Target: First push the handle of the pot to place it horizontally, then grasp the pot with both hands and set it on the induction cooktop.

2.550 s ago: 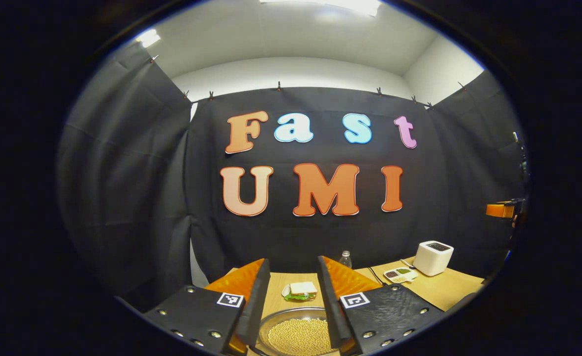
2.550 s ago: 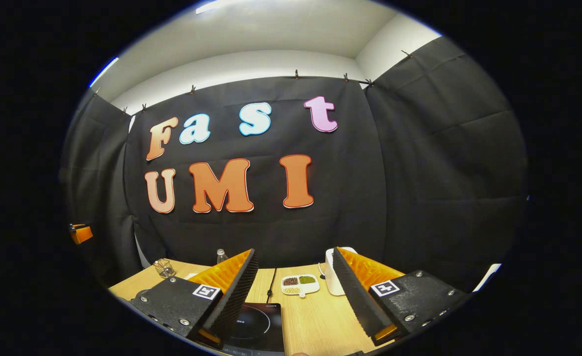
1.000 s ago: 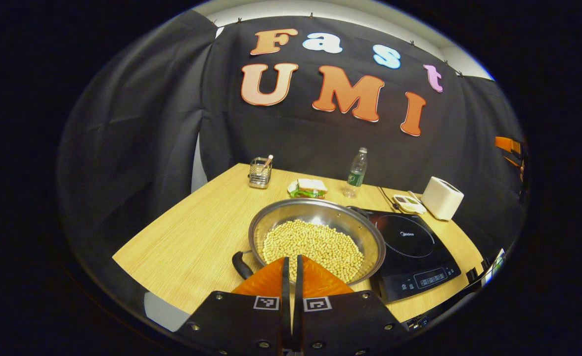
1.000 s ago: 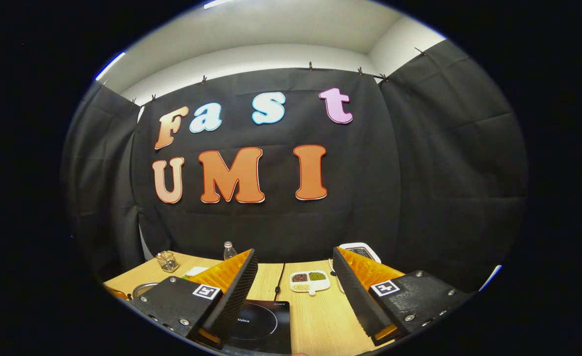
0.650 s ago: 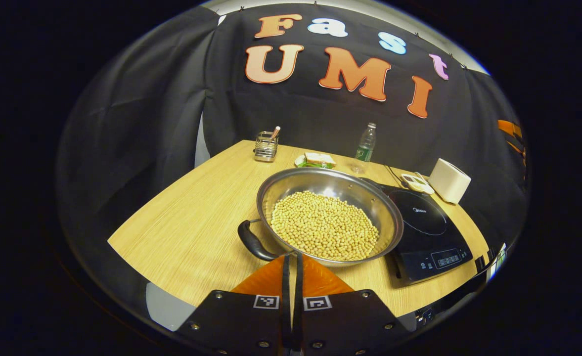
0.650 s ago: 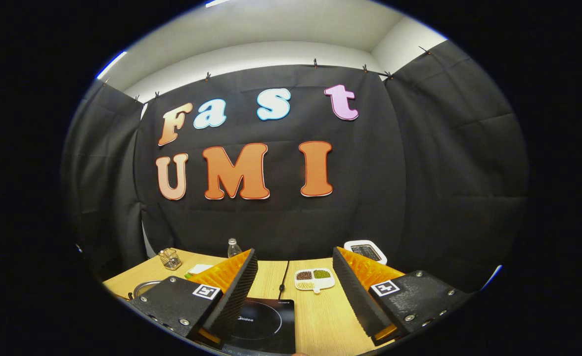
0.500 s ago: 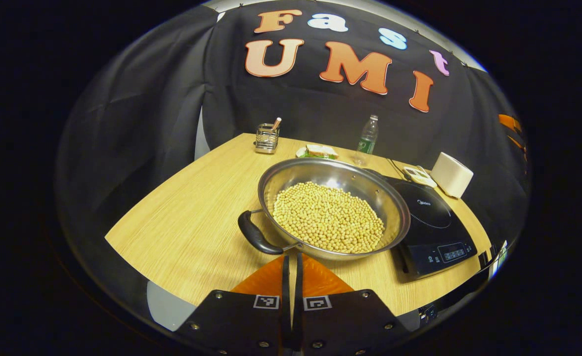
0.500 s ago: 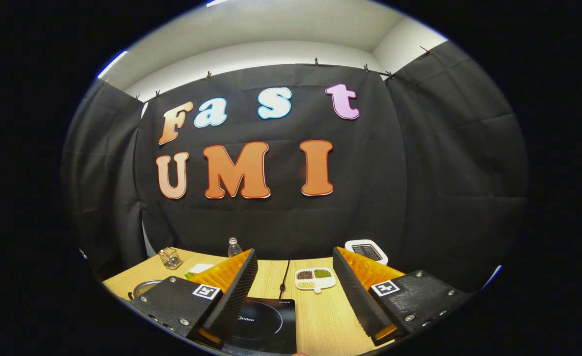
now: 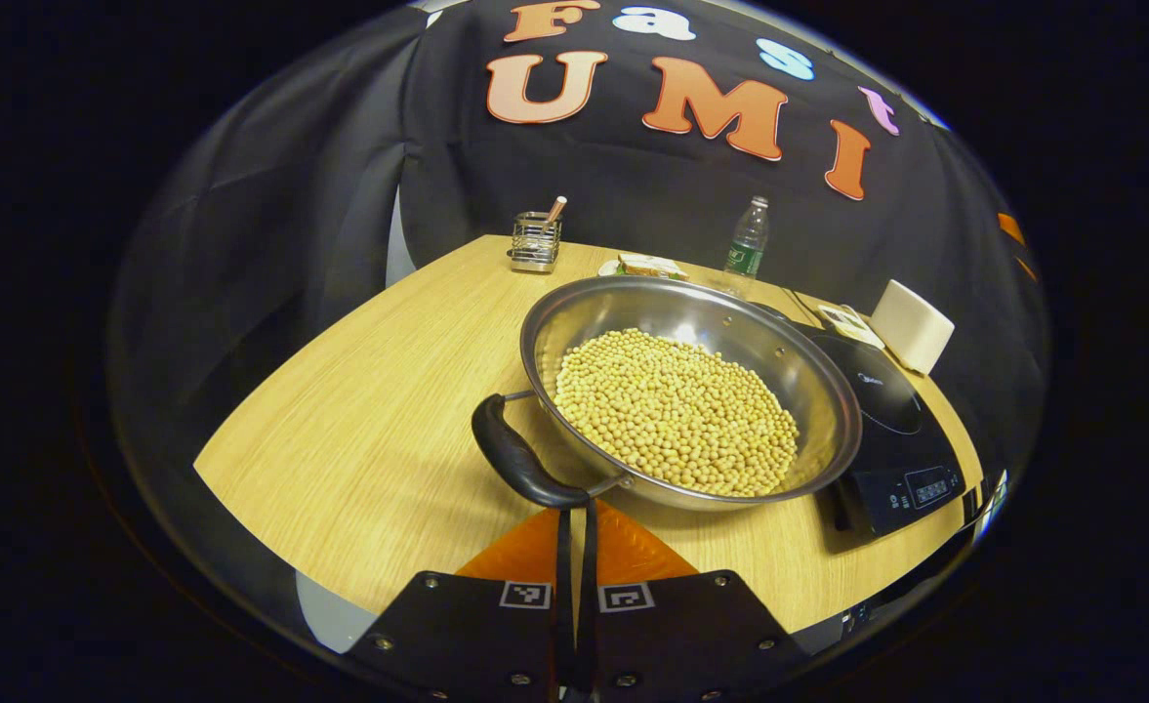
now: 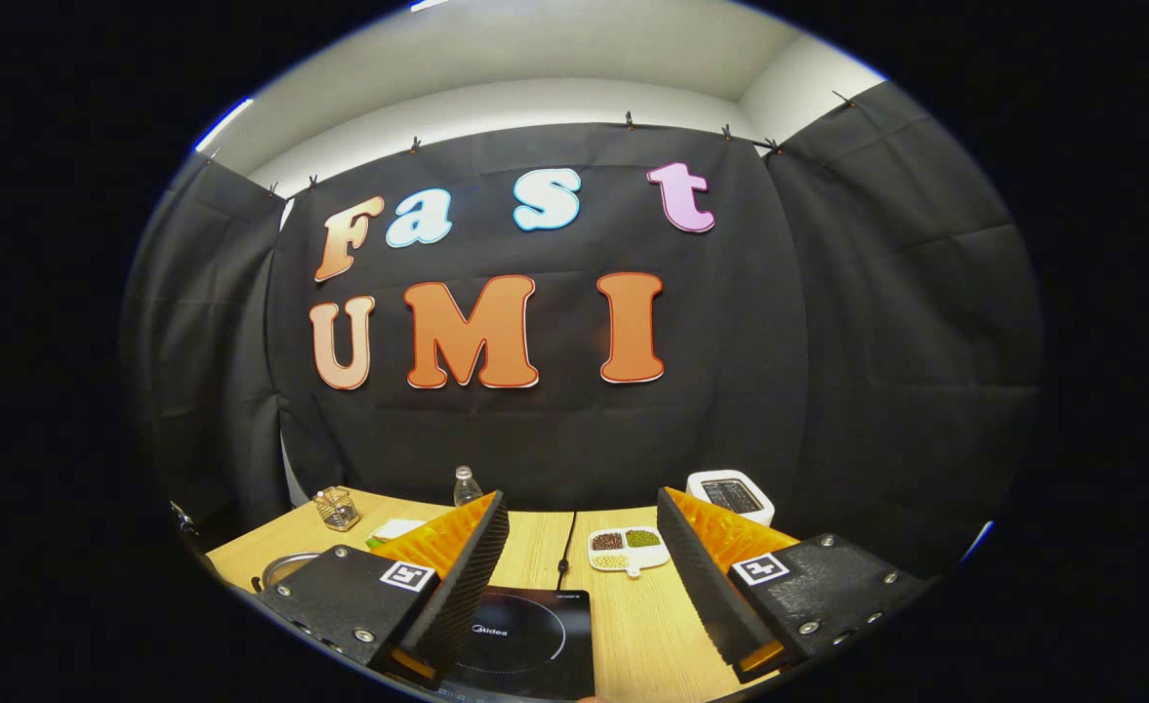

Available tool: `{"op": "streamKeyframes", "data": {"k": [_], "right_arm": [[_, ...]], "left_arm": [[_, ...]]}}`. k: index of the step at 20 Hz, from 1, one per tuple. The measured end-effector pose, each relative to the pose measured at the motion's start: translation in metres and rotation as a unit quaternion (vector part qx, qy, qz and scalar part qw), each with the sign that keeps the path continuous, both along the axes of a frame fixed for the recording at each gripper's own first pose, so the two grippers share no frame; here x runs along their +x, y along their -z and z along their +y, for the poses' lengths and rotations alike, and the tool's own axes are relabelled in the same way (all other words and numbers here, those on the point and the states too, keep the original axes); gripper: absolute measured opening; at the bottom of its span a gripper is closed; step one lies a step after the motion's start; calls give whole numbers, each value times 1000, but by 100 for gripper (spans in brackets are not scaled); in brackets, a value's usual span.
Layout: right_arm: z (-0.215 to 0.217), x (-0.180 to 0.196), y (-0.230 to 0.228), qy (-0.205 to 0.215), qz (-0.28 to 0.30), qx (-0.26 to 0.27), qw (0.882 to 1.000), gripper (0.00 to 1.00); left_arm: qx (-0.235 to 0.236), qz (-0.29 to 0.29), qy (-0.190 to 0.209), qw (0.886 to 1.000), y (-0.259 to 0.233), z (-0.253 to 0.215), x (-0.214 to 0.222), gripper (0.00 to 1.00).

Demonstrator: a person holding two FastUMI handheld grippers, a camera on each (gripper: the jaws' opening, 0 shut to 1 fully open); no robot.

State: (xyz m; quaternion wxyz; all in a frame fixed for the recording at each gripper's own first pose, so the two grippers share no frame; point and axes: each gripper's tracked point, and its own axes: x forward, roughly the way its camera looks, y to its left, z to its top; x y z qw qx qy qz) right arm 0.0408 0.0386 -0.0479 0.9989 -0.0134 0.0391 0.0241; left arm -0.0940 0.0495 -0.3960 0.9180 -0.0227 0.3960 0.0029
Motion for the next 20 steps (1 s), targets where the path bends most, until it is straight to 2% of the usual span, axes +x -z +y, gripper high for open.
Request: {"op": "streamKeyframes", "data": {"k": [20], "right_arm": [[-6,6,15,30,6,4,1000,95]], "left_arm": [[8,-15,-11,1000,5,49,48,3]]}}
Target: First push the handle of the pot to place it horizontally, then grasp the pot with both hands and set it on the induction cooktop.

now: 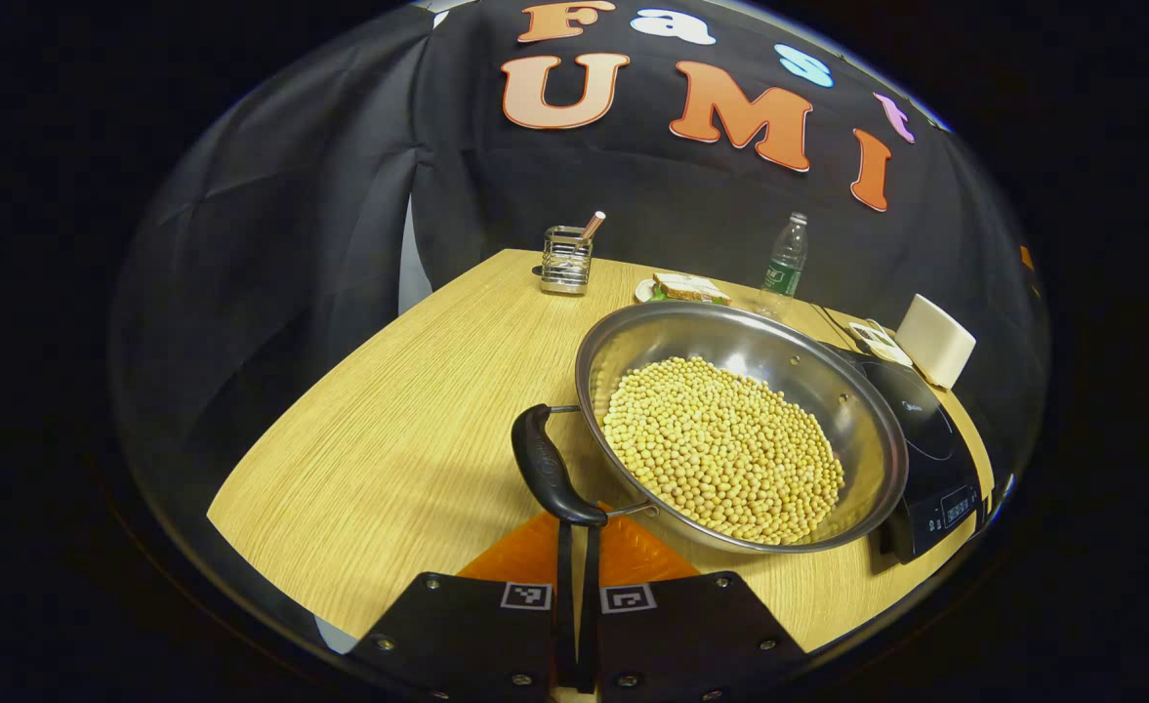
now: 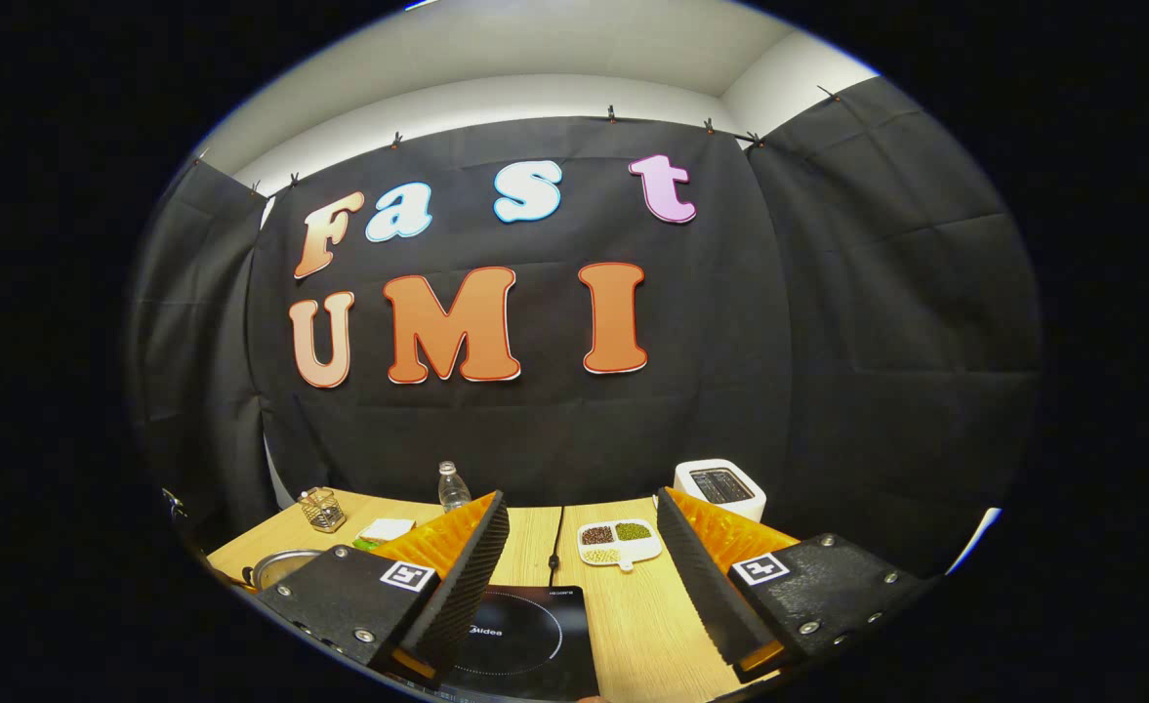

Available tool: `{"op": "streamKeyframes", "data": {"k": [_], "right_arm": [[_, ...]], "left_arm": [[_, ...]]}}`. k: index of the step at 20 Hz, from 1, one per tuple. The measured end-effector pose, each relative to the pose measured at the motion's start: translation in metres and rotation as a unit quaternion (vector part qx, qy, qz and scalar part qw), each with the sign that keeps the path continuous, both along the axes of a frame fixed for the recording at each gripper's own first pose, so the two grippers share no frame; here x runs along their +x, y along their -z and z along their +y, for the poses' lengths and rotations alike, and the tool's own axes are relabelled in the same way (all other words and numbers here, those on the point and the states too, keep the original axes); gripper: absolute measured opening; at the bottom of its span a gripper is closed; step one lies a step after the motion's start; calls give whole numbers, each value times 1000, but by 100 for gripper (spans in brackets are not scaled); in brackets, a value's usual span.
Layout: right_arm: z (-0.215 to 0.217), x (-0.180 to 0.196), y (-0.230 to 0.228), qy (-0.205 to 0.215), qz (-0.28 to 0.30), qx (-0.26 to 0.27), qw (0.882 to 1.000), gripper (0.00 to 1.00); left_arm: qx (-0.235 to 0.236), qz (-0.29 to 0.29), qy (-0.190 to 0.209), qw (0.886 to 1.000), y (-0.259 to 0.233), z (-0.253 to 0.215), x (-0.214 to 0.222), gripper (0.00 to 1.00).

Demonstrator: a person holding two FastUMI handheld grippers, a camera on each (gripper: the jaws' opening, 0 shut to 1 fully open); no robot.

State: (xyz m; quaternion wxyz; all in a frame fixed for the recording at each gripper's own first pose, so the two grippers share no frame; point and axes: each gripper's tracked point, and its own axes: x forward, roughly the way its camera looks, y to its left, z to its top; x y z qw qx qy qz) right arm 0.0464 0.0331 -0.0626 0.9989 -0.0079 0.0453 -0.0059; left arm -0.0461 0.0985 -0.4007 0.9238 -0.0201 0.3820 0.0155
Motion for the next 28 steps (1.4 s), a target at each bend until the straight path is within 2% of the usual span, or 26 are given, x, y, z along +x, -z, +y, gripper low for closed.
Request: {"op": "streamKeyframes", "data": {"k": [16,28], "right_arm": [[30,8,31,6,28,0,1000,95],[49,7,46,5,44,0,999,95]], "left_arm": [[28,-19,16,999,7,29,49,3],[9,-29,26,999,12,34,71,2]]}}
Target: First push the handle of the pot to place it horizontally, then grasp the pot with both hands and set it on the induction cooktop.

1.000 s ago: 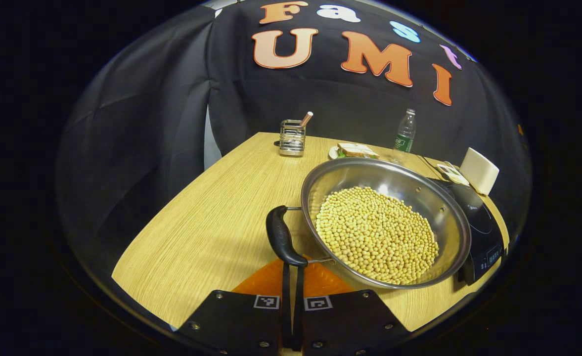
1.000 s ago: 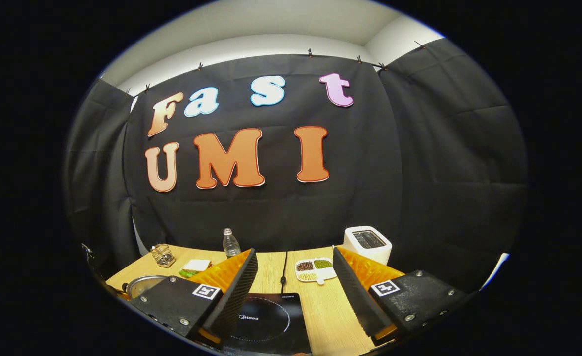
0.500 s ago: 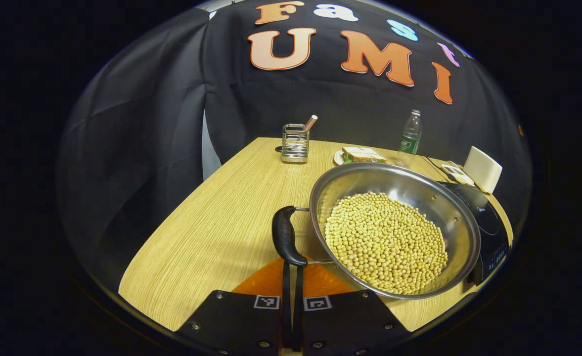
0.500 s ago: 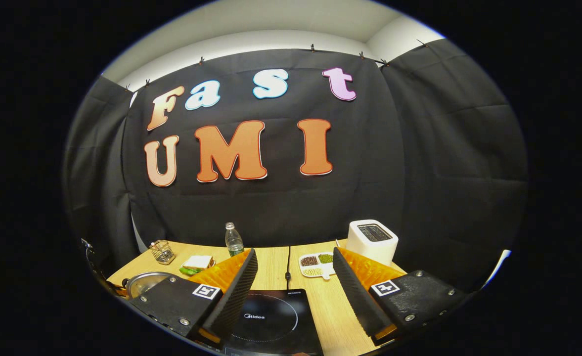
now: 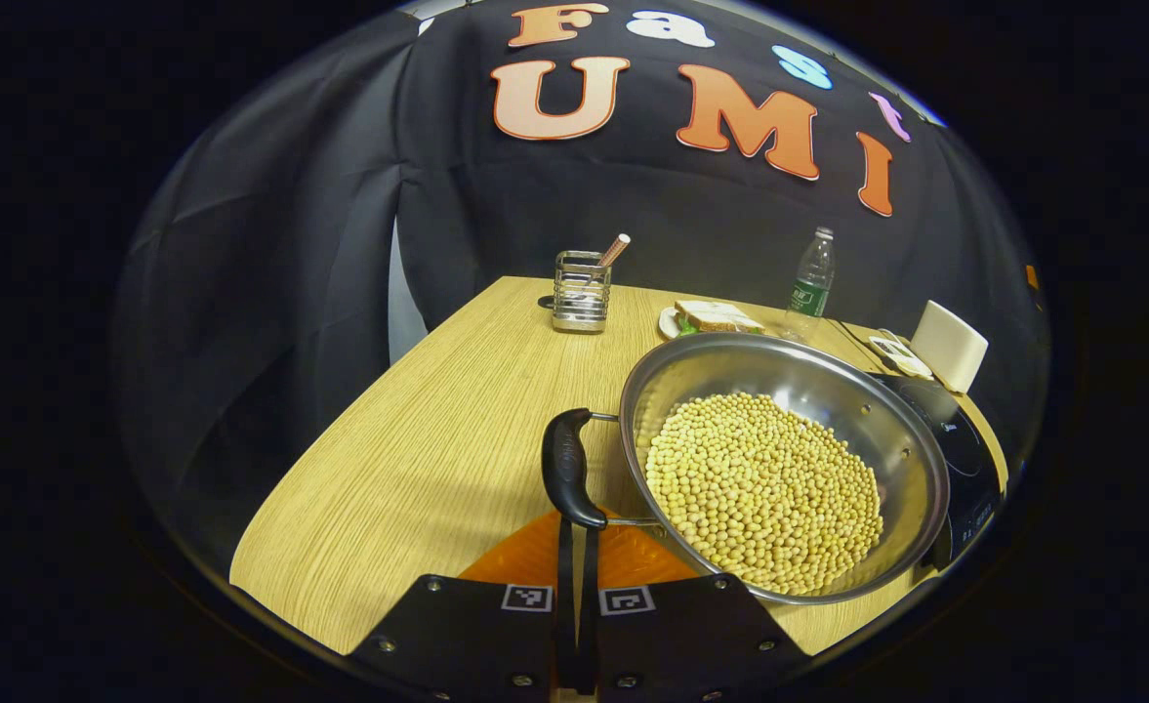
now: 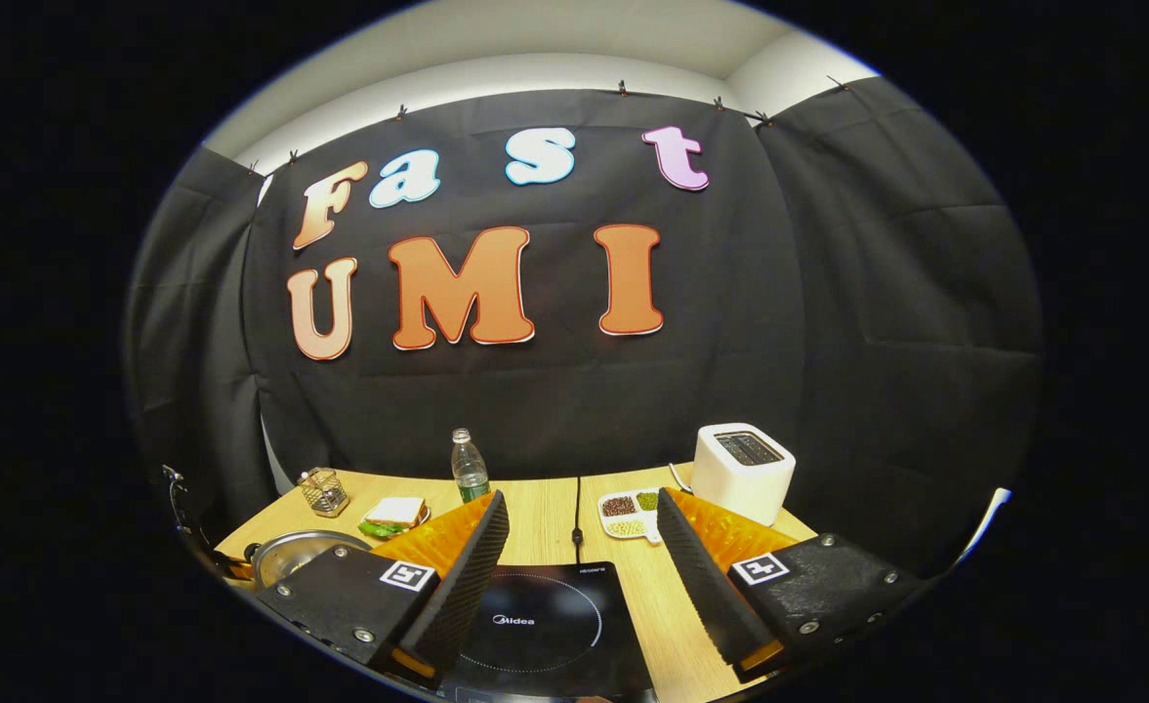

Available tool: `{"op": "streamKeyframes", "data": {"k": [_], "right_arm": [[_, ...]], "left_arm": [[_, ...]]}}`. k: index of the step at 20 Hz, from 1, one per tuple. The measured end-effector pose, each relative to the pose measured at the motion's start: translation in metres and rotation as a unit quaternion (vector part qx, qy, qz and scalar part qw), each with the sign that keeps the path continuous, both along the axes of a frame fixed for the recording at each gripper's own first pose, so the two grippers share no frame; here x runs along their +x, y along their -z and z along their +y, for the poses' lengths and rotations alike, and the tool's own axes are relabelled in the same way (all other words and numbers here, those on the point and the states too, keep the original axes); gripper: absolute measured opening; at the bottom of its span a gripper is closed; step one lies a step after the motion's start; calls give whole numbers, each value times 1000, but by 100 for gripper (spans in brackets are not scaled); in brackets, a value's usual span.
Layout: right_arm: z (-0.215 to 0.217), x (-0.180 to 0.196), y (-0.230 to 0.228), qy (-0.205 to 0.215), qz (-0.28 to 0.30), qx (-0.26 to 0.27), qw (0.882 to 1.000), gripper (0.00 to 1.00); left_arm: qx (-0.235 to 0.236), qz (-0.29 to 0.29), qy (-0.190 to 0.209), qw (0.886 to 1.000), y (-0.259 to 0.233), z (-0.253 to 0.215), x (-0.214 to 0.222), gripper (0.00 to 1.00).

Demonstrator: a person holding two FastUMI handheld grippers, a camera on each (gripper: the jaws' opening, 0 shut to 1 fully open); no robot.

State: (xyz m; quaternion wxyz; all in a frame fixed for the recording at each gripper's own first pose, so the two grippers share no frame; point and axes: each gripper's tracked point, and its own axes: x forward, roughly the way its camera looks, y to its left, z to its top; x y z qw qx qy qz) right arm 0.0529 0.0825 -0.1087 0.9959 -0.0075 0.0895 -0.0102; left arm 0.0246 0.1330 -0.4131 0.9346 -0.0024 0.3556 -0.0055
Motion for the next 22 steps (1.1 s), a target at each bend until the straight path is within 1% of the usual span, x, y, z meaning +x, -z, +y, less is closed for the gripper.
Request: {"op": "streamKeyframes", "data": {"k": [7,8,11,12,17,21,22], "right_arm": [[12,-4,21,-2,17,18,1000,95],[14,-5,25,-1,19,19,1000,100],[22,-5,33,2,24,18,1000,100],[26,-4,36,1,24,18,1000,95],[56,-3,54,-11,37,14,999,95],[88,1,80,-30,58,11,998,95],[96,2,87,-36,65,14,997,100]], "left_arm": [[-7,-1,6,1000,3,1,9,2],[-9,0,7,1000,3,2,10,2],[-14,0,8,1000,4,3,13,4],[-14,-1,9,1000,4,2,13,4],[-20,-18,12,1000,-10,4,7,2],[-48,-31,5,998,-24,5,-5,2],[-57,-33,6,998,-29,3,-10,2]]}}
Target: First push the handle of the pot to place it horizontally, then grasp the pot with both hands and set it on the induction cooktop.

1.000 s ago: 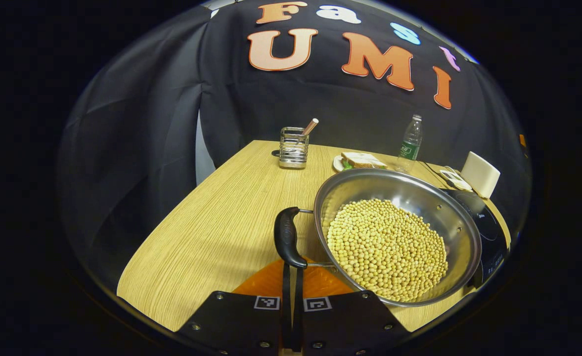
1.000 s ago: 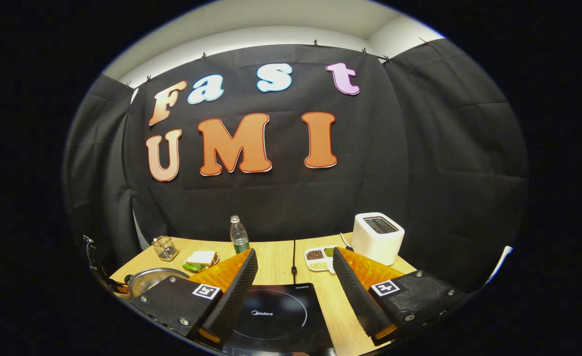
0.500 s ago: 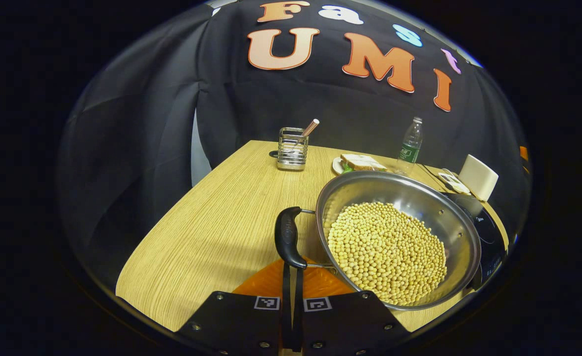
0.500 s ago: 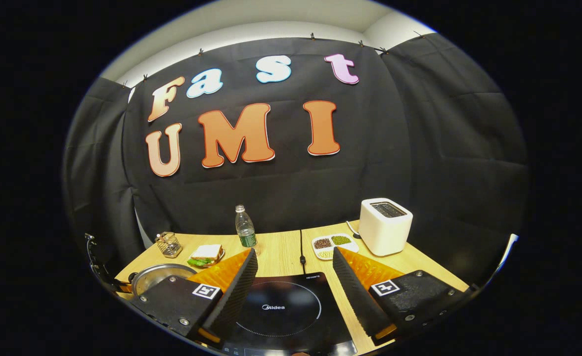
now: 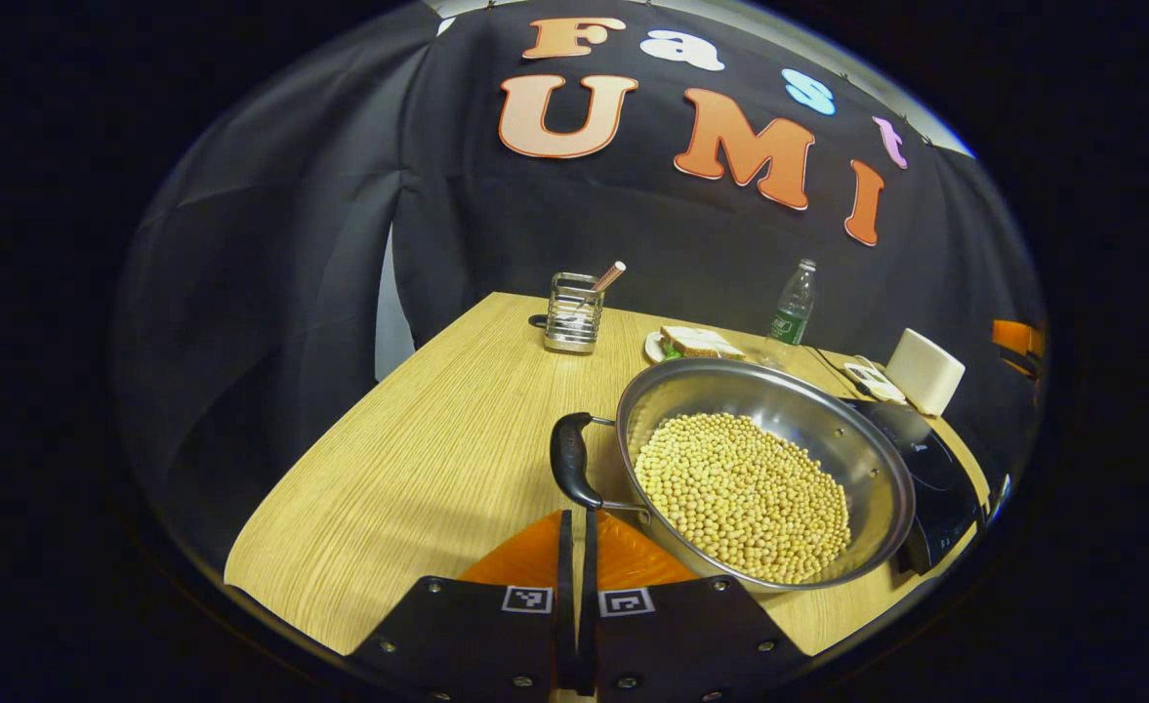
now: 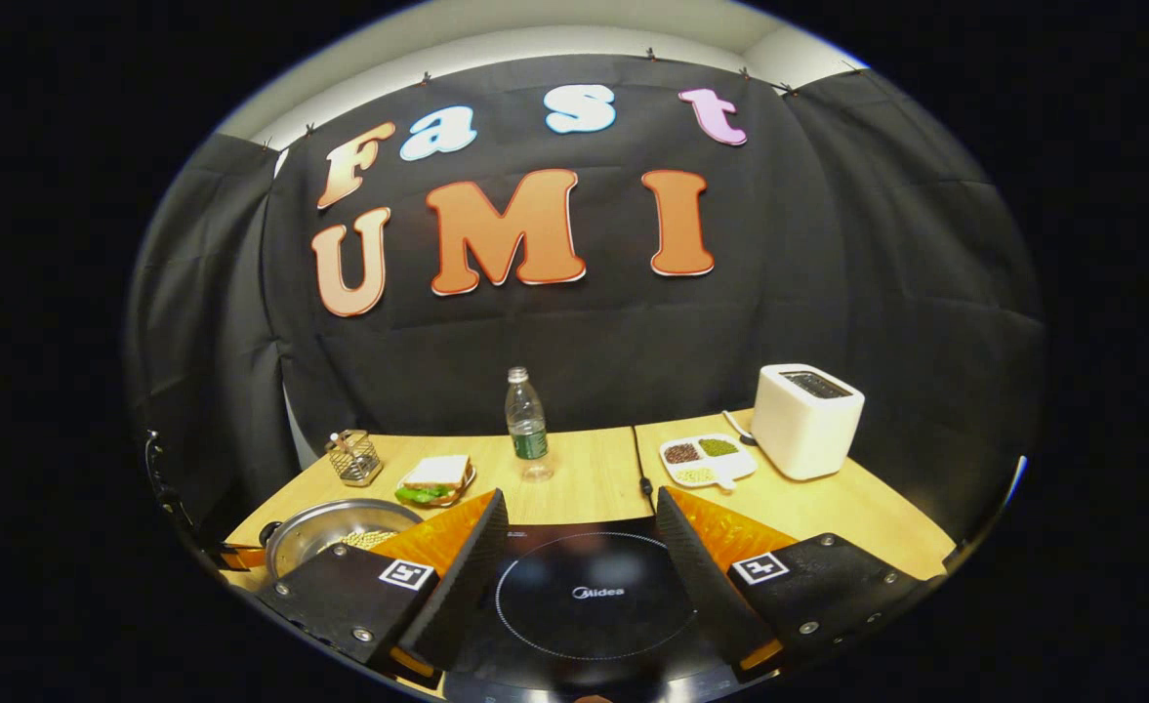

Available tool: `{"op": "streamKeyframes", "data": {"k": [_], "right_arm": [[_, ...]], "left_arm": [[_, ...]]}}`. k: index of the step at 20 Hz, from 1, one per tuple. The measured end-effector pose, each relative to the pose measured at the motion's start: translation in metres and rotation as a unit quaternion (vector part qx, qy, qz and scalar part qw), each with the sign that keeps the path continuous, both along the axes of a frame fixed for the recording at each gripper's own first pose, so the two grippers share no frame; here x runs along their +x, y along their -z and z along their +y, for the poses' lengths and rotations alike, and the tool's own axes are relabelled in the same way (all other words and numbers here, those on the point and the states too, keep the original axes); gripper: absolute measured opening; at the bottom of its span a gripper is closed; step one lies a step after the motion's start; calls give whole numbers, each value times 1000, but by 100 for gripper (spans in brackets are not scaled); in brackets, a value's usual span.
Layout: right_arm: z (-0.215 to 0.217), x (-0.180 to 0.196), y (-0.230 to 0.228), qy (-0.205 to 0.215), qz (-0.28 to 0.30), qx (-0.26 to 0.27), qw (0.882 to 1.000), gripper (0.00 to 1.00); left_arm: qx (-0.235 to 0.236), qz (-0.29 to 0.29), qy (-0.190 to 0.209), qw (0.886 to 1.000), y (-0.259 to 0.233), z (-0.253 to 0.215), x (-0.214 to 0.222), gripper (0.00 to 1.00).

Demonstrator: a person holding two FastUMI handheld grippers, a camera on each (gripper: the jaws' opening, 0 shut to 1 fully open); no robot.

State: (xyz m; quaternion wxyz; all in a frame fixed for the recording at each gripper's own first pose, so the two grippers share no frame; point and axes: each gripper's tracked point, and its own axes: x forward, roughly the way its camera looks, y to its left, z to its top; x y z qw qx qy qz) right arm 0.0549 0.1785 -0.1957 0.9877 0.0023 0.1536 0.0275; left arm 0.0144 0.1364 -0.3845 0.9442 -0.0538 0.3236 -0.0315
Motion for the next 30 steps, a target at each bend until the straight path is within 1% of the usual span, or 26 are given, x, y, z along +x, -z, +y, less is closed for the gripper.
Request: {"op": "streamKeyframes", "data": {"k": [1,3,5,7,10,12,13,14,15,16,17,18,19,23,24,25,27,30], "right_arm": [[7,1,7,-4,8,3,1000,95],[19,4,20,-6,20,1,1000,95],[31,6,32,-11,29,-7,999,95],[48,7,46,-21,44,-7,999,96],[71,8,68,-29,65,-11,997,96],[83,8,84,-35,80,-19,996,96],[88,8,89,-38,85,-25,995,96],[92,9,95,-38,90,-32,995,96],[95,10,102,-38,97,-38,994,96],[100,11,108,-41,104,-40,993,96],[104,10,115,-42,112,-43,992,96],[107,11,120,-43,119,-48,991,96],[109,12,125,-42,123,-53,990,96],[115,12,144,-44,148,-66,986,96],[117,12,146,-46,152,-63,985,96],[118,12,148,-44,156,-64,985,96],[121,13,151,-45,164,-59,984,96],[120,15,158,-38,177,-56,982,94]], "left_arm": [[-4,-11,-2,1000,-9,0,1,2],[-3,-37,0,999,-29,3,6,3],[-2,-52,11,999,-43,-3,11,2],[8,-73,14,997,-54,-4,20,2],[12,-80,22,997,-57,-8,31,3],[7,-72,32,997,-49,-17,38,4],[6,-67,39,997,-45,-20,41,15],[3,-65,49,997,-44,-24,43,16],[0,-64,58,996,-41,-28,47,30],[2,-62,64,996,-40,-29,48,36],[11,-59,69,996,-37,-27,51,53],[20,-55,69,996,-34,-22,53,59],[29,-51,64,996,-31,-17,56,63],[35,-11,53,998,-6,-4,53,64],[34,1,52,998,3,-4,52,71],[35,8,49,998,2,-1,50,96],[32,11,39,999,9,4,56,94],[16,9,43,999,13,1,57,93]]}}
